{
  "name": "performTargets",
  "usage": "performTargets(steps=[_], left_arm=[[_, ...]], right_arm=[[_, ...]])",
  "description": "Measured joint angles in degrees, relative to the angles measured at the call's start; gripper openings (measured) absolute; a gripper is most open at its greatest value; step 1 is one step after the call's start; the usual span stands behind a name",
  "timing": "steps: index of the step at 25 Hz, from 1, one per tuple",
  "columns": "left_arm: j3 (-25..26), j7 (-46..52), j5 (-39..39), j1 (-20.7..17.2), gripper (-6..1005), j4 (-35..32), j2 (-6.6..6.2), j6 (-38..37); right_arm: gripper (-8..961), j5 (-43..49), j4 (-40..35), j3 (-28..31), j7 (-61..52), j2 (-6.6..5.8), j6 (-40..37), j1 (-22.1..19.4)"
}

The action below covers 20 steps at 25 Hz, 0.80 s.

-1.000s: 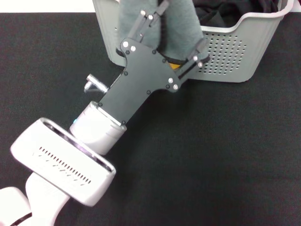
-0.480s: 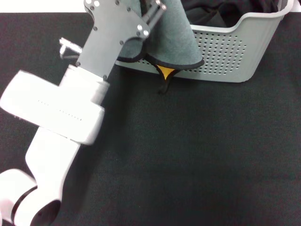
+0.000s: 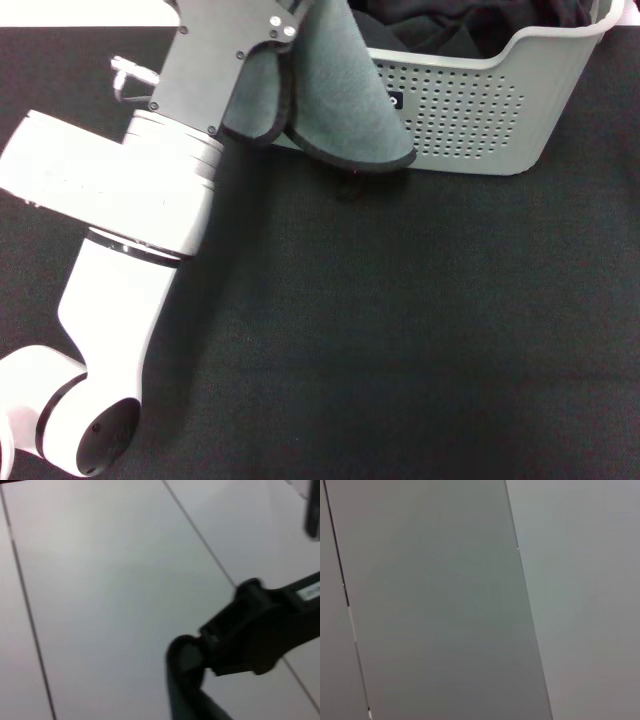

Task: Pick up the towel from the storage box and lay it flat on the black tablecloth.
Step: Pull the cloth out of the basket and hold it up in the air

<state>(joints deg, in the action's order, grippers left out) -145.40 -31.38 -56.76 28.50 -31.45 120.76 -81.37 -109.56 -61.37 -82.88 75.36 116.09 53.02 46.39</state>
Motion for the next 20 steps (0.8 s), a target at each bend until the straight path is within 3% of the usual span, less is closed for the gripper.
performTargets(steps=[20], left_arm=[[-0.2,0.5,-0.9,-2.6,824,1.8,0.0,-4.8]], right_arm=[[10,1.3,-4.8,1.1,1.0,-0.31,0.0,-5.1]])
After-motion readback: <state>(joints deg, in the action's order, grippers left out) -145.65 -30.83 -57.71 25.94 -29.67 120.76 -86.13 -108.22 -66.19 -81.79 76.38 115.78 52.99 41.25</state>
